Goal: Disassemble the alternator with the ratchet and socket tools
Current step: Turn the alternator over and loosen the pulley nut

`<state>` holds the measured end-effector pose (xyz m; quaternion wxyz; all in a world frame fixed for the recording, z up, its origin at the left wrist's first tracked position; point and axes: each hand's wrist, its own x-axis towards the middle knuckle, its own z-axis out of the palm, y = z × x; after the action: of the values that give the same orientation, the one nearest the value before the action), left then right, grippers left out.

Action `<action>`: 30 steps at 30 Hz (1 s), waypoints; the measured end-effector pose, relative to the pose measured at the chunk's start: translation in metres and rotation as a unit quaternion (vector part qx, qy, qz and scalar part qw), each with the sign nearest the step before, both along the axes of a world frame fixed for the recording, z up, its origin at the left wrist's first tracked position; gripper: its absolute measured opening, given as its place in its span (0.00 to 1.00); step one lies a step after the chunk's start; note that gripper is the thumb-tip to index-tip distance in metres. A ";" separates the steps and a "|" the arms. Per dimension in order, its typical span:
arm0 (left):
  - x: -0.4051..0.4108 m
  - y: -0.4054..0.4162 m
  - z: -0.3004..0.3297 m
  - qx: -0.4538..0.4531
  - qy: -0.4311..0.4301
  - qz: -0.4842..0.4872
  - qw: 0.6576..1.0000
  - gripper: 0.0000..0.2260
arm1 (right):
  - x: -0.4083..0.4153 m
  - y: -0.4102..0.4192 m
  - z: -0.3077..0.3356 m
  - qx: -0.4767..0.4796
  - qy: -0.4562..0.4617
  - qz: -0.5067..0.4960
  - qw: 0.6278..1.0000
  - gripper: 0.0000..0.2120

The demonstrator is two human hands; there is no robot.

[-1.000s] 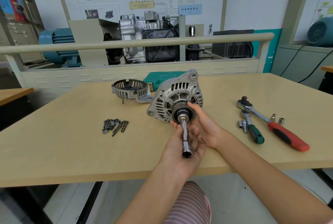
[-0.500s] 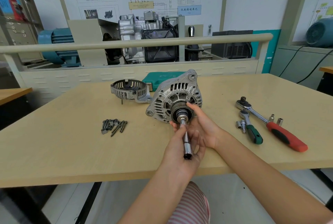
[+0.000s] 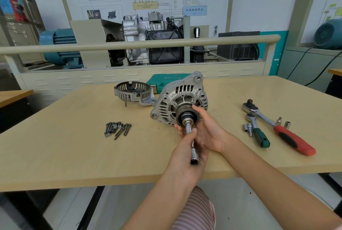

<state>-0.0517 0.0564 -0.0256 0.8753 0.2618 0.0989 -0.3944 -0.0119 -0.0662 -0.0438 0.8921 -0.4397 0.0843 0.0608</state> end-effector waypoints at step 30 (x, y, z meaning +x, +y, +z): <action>0.002 -0.005 0.001 -0.022 0.033 -0.022 0.999 0.12 | -0.002 -0.001 0.000 -0.007 0.002 0.010 1.000 0.32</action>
<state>-0.0493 0.0518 -0.0242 0.8682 0.2311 0.1131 -0.4243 -0.0137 -0.0674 -0.0437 0.8882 -0.4467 0.0817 0.0697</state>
